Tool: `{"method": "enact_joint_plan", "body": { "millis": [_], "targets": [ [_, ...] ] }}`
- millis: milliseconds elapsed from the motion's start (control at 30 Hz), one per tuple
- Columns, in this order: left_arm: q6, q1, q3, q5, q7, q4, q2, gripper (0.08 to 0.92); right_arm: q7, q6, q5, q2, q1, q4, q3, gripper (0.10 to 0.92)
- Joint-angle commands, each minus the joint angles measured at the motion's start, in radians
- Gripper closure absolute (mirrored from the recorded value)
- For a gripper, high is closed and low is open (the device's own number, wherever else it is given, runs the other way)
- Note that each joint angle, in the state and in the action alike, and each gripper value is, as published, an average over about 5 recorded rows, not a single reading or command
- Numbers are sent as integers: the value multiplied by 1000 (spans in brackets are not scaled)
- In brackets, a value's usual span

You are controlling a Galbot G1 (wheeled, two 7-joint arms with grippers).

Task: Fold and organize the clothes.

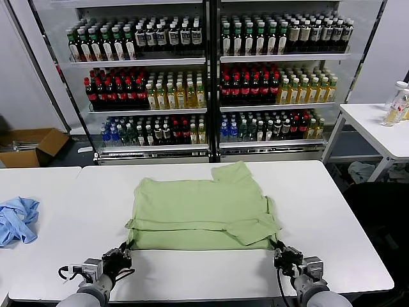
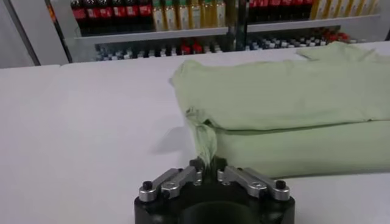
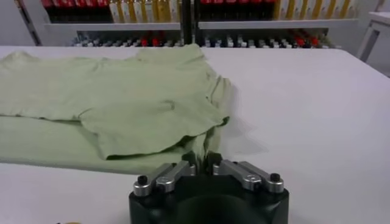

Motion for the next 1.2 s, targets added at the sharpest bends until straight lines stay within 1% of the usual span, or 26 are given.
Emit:
{"method": "enact_joint_plan", "body": {
  "millis": [33, 133, 267, 400, 500, 600, 667, 733, 767, 833, 967, 1067, 1200],
  "targets": [
    [-3, 260, -73, 8, -8, -259, 37, 907, -6, -7, 32, -39, -243, 236, 124, 915],
    [-8, 347, -104, 25, -16, -300, 47, 915, -1, -6, 17, -37, -311, 285, 147, 915],
    [-6, 414, -156, 43, -22, -310, 55, 915, 1, 2, -15, -40, -355, 308, 157, 915],
    [18, 436, -151, 92, -54, -316, 47, 915, 5, 7, -138, -31, -350, 290, 129, 903],
    [21, 440, -145, 107, -52, -351, 34, 891, -5, 8, -164, -35, -354, 328, 137, 841],
    [14, 416, -161, 70, -82, -424, 27, 821, -4, -8, -117, -52, -333, 406, 177, 755],
    [8, 345, -165, 10, -108, -471, 18, 760, 2, -38, -72, -58, -256, 437, 185, 694],
    [2, 236, -153, -32, -98, -470, 16, 700, 12, -71, -35, -60, -119, 413, 160, 633],
    [1, 175, -142, -38, -79, -444, 22, 674, 19, -81, -22, -59, -32, 377, 134, 608],
    [0, 64, -115, -40, -35, -345, 50, 613, 35, -88, 11, -59, 146, 270, 70, 556],
    [-4, -126, -71, -79, 14, -80, 120, 500, 60, -90, 81, -37, 470, 10, -80, 452],
    [-9, -231, -56, -113, 46, 68, 154, 414, 67, -89, 100, -3, 639, -156, -166, 365],
    [-9, -327, -34, -145, 94, 180, 190, 301, 59, -89, 97, 43, 767, -320, -250, 252]
  ]
}}
